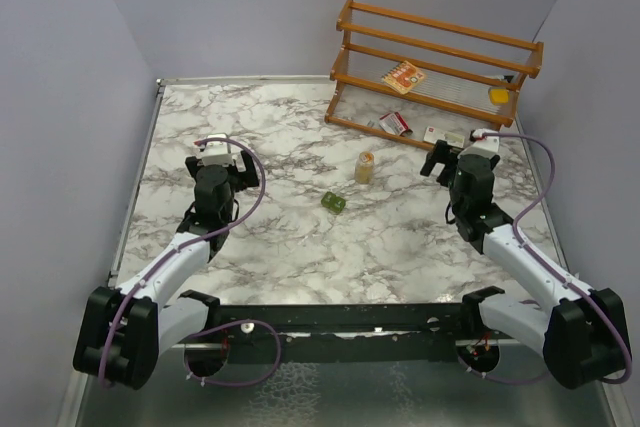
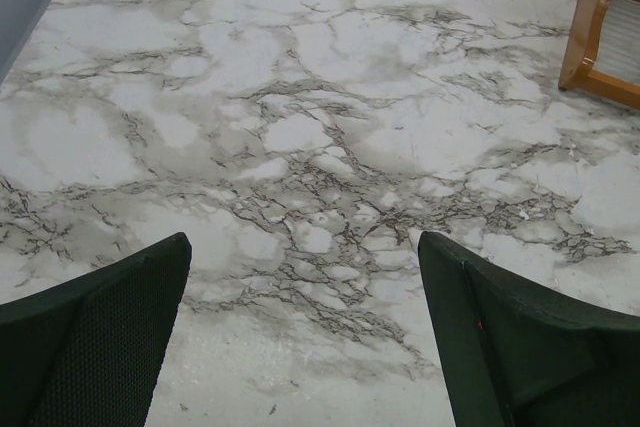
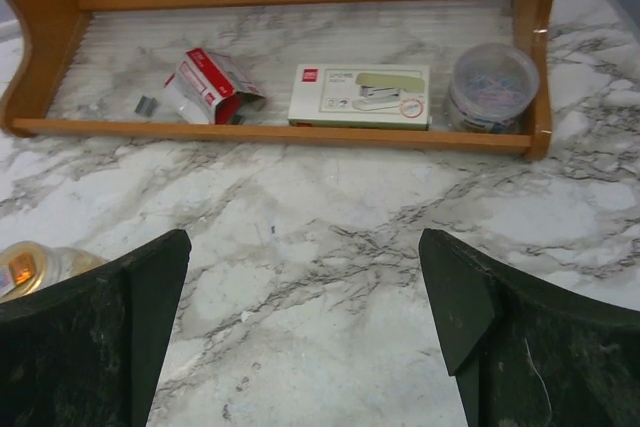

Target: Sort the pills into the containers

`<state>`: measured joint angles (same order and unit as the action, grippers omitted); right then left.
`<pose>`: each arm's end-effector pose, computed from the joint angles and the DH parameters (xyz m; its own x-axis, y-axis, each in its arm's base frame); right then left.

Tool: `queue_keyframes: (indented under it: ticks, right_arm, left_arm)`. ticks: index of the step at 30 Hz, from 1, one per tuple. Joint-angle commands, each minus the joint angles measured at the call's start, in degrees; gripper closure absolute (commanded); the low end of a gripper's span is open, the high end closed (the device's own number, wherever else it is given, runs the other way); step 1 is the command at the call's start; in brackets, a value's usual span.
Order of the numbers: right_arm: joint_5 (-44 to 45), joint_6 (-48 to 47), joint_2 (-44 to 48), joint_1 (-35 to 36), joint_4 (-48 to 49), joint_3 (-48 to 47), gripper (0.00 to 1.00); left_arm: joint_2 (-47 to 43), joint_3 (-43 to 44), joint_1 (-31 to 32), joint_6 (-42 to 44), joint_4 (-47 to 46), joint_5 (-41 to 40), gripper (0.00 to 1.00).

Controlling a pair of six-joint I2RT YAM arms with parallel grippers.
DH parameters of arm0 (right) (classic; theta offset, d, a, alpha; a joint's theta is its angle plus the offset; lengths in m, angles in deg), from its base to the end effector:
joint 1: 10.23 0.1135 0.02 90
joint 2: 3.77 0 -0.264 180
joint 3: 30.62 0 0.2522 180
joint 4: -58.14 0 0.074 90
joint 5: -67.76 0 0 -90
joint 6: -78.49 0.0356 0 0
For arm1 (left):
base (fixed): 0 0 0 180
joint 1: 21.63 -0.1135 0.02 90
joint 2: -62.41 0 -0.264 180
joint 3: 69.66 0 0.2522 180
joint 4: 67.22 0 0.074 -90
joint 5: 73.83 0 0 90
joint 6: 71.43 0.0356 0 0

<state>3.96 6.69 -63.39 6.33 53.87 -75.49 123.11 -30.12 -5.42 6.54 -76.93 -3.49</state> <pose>0.2255 0.0506 0.2425 -0.2517 0.2175 -0.9430 0.2347 0.9590 0.1586 0.2255 -0.0531 0.2313 -0.1752 -0.1535 -0.9725 -0.0923 0.9860 -0.1390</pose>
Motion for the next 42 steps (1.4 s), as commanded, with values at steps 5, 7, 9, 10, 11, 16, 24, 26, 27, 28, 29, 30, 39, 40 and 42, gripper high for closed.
queue_keyframes:
  ticks: [5, 7, 9, 10, 11, 16, 24, 26, 27, 28, 29, 30, 39, 40, 42]
  right_arm:
    - [-24.3, 2.1, -7.1, 0.2, 0.8, -1.0, 0.07]
    - [-30.2, 2.7, -8.9, 0.3, 1.7, -0.8, 0.09]
    - [-33.7, 3.1, -9.2, 0.8, 2.1, -0.1, 0.12]
    - [-34.4, 2.7, -8.9, 1.9, 2.4, 0.6, 0.14]
    - [-34.7, 2.3, -8.3, 2.9, 2.9, 1.4, 0.17]
    - [-27.9, -2.5, -5.8, 12.6, 1.2, 2.4, 0.22]
    - [-25.1, -3.6, -7.3, 20.0, -1.9, 1.3, 0.30]
    - [-24.4, -2.8, -8.3, 21.0, -1.7, 1.0, 0.30]
    - [-23.5, -2.5, -8.8, 21.8, -1.6, 0.6, 0.30]
    - [-22.6, -2.5, -9.2, 22.6, -1.7, 0.1, 0.30]
    - [-21.6, -2.7, -9.9, 23.4, -1.8, -0.5, 0.30]
    - [-20.7, -2.9, -10.5, 24.2, -1.9, -1.3, 0.30]
    - [-19.2, -7.1, -19.0, 26.7, 2.3, -5.2, 0.30]
    - [-19.2, -7.3, -19.6, 26.8, 2.8, -5.4, 0.31]
    - [-19.5, -8.0, -20.9, 26.9, 3.5, -5.9, 0.32]
  left_arm:
    - [1.9, 0.2, 0.0, -3.5, 1.0, 4.9, 0.01]
    - [2.8, 0.2, 0.0, -4.1, 1.0, 7.7, 0.01]
    - [3.7, 0.5, 0.0, -4.7, 1.2, 9.7, 0.01]
    - [4.1, 0.4, 0.0, -5.1, 1.2, 10.6, 0.01]
    - [4.5, 0.5, 0.0, -5.5, 1.1, 11.7, 0.01]
    - [6.3, 1.6, 2.2, -4.1, 1.3, 14.4, 0.01]
    - [6.5, 2.0, 6.5, -3.7, 1.4, 17.7, 0.01]
    - [6.4, 1.9, 7.2, -3.3, 1.5, 17.4, 0.01]
    - [6.5, 2.1, 7.3, -3.3, 1.6, 17.8, 0.01]
    - [6.8, 2.5, 7.4, -3.2, 2.0, 18.6, 0.01]
    - [7.2, 3.1, 7.4, -3.3, 2.8, 19.7, 0.01]
    - [7.8, 3.8, 7.5, -3.7, 3.6, 20.6, 0.01]
    - [6.1, -2.2, 8.8, -3.3, -6.8, 35.7, 0.01]
    - [5.2, -2.7, 8.8, -2.5, -7.0, 37.3, 0.01]
    - [3.4, -3.1, 8.8, -1.4, -6.9, 39.7, 0.01]
